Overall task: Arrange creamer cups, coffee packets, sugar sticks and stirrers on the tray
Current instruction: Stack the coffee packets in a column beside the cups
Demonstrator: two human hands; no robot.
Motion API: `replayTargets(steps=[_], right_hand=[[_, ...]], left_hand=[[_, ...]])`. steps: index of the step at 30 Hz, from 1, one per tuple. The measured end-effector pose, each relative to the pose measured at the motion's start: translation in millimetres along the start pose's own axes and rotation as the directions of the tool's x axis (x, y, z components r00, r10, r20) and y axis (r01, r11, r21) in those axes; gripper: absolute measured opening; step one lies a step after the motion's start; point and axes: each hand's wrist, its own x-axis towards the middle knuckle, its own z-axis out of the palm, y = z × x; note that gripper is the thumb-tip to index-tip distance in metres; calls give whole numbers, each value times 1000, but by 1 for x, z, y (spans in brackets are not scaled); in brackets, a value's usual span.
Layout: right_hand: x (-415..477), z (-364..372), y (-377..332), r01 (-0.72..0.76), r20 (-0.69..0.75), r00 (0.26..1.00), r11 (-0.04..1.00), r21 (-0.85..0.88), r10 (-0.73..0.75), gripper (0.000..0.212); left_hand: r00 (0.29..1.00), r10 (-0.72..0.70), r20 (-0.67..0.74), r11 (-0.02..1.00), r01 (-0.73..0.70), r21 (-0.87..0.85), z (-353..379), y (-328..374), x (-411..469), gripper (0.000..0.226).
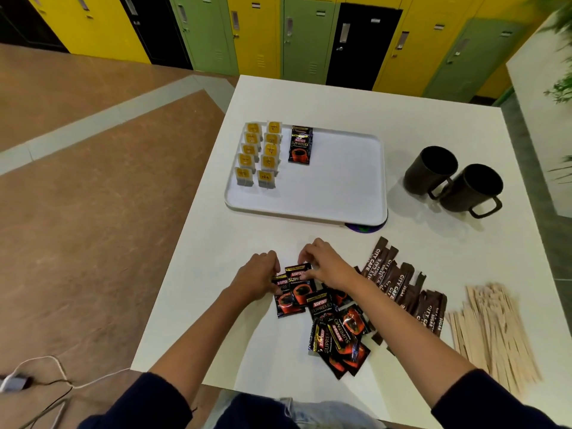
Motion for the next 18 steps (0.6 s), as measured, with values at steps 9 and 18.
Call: replayTargets(steps=[9, 18], right_hand=[[2, -19, -5, -47, -87, 994, 971, 236, 69, 21], [0, -34, -10, -41, -214, 969, 929, 367, 127, 32]], left_hand=[[1000, -6, 25, 917, 16, -398, -11, 2, 10, 14], [998, 7, -61, 719, -48, -693, -16, 15, 16, 14]])
